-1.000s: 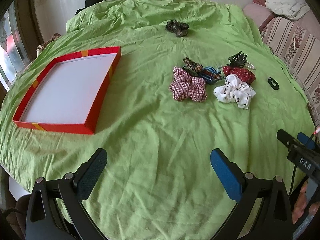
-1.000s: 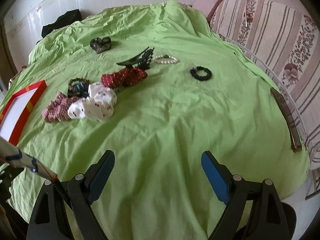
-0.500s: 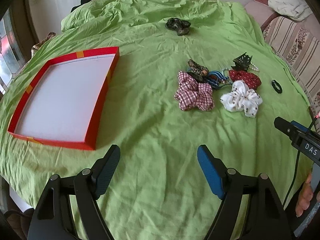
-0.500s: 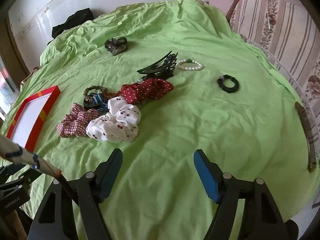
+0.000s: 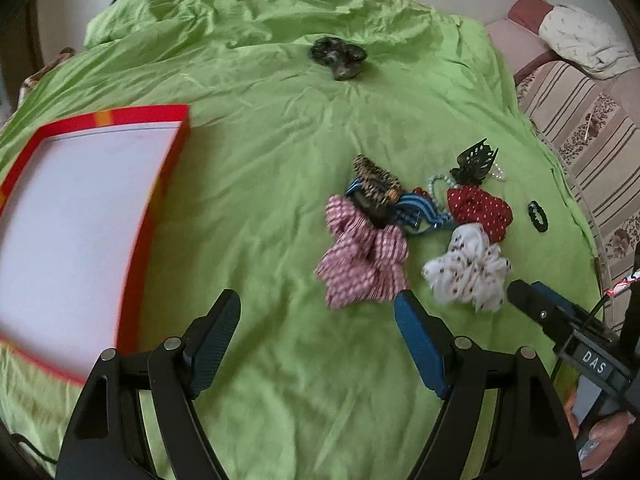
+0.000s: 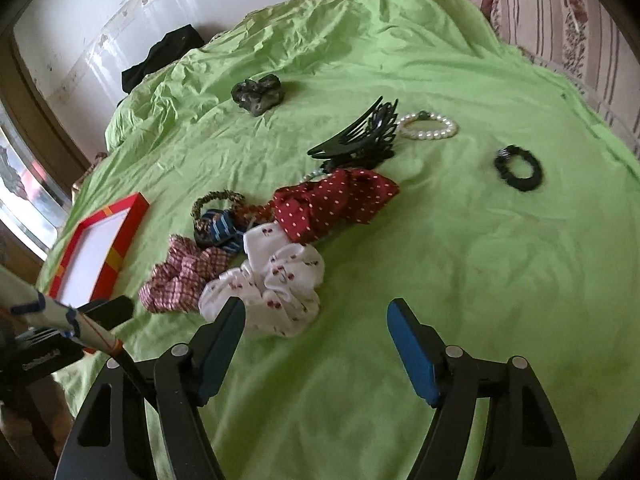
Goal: Organize jewelry
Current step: 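Grasp the red plaid scrunchie with the left tool while the right tool grasps the white cherry scrunchie, then carry both scrunchies over the red tray and open both tools to drop them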
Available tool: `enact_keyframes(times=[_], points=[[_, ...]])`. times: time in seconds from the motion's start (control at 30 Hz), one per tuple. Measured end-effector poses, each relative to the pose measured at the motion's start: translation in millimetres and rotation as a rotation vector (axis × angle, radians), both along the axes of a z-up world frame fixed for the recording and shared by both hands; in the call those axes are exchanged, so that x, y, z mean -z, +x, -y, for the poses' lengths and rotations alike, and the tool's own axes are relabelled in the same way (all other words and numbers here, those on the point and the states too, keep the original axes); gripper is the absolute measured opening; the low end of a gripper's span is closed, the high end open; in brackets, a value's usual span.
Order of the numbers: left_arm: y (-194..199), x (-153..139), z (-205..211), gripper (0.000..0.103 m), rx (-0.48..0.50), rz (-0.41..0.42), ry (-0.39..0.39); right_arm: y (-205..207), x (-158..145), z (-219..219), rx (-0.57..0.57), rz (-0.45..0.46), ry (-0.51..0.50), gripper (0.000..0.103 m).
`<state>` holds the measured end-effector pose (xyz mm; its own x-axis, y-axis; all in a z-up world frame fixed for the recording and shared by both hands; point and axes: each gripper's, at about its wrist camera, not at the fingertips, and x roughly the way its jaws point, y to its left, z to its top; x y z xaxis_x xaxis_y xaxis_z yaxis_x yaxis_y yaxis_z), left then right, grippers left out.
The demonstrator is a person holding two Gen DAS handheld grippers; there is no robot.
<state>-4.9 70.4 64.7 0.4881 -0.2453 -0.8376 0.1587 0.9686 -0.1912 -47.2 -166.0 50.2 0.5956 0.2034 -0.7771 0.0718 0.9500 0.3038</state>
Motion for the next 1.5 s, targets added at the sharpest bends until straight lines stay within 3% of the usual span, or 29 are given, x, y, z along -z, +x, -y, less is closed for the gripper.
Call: enact_keyframes(times=[0.13, 0.2, 0.33, 0.37, 0.43, 0.47, 0.53, 0.6, 0.7, 1.13, 1.5], points=[[20, 14, 8, 0.078, 0.028, -0.029, -0.013, 13, 7, 1, 0.002, -0.021, 0.047, 0.078], [26, 22, 10, 0.067, 0.034, -0.053, -0.029, 18, 11, 2, 0.002, -0.033, 0.061, 0.078], [33, 39, 18, 0.057, 0.052, -0.087, -0.047, 24, 20, -1, -0.003, -0.053, 0.057, 0.073], [33, 39, 20, 0.054, 0.052, -0.081, -0.040, 25, 23, -2, -0.007, -0.063, 0.057, 0.069], [31, 39, 26, 0.031, 0.066, -0.068, -0.017, 25, 27, -4, -0.012, -0.077, 0.056, 0.054], [31, 39, 26, 0.017, 0.071, -0.074, -0.016, 25, 29, -6, -0.019, -0.084, 0.060, 0.037], [29, 35, 25, 0.012, 0.059, -0.086, -0.030, 25, 28, -7, -0.021, -0.090, 0.060, 0.029], [24, 29, 22, 0.010, 0.050, -0.080, -0.038, 20, 22, -6, -0.019, -0.080, 0.070, 0.016], [10, 13, 12, 0.010, 0.034, -0.054, -0.041, 13, 13, -7, -0.022, -0.068, 0.078, 0.014], [-47, -54, -76, 0.010, -0.105, 0.112, -0.052, -24, -38, -47, -0.090, 0.009, -0.001, 0.013], [-46, -61, -199, 0.010, -0.321, 0.159, -0.062, -13, -69, -131, -0.258, 0.026, -0.055, 0.013]])
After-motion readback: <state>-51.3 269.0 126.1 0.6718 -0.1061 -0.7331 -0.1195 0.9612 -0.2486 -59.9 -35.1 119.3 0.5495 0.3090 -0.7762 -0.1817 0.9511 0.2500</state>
